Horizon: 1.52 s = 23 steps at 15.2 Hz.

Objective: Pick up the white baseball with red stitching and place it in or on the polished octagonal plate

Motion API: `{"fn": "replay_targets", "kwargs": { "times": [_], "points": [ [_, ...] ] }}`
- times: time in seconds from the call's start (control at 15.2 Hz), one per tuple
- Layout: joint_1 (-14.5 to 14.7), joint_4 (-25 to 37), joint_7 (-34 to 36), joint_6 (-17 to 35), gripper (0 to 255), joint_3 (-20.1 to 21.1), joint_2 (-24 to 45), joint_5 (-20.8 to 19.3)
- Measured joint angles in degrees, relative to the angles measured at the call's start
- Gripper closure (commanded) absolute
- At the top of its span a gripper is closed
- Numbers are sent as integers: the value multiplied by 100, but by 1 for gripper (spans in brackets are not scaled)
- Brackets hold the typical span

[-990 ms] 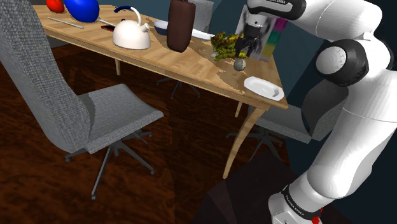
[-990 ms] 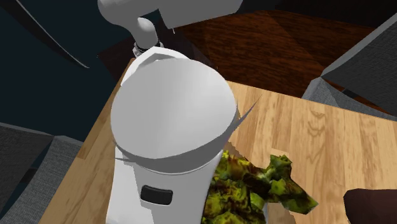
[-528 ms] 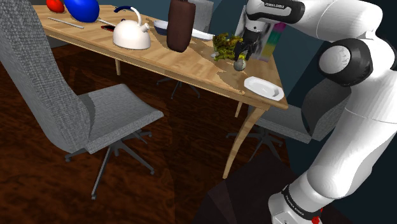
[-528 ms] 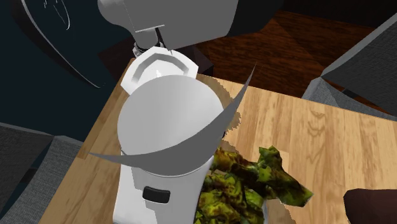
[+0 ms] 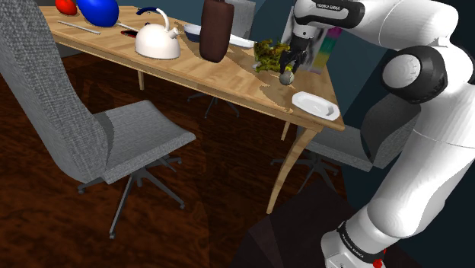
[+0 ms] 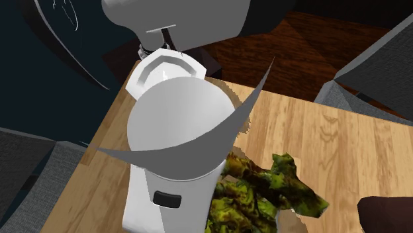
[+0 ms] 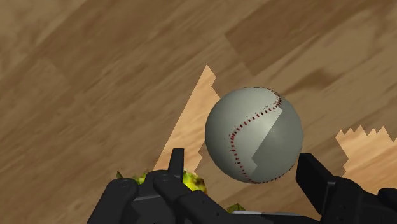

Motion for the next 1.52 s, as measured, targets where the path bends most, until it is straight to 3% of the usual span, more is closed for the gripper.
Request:
{"fn": "replay_targets", "kwargs": {
  "times": [0.66,1.32,1.39,1.45,1.52],
  "points": [
    [15,101,7,-55,255,21,56,14],
    [-71,1121,-40,-916,255,-7,341,41],
    [-70,1123,-40,-917,0,-7,339,41],
    [-70,1122,-40,-916,0,-7,340,41],
    [-79,413,8,-576,0,-18,-74,148]
  ]
}}
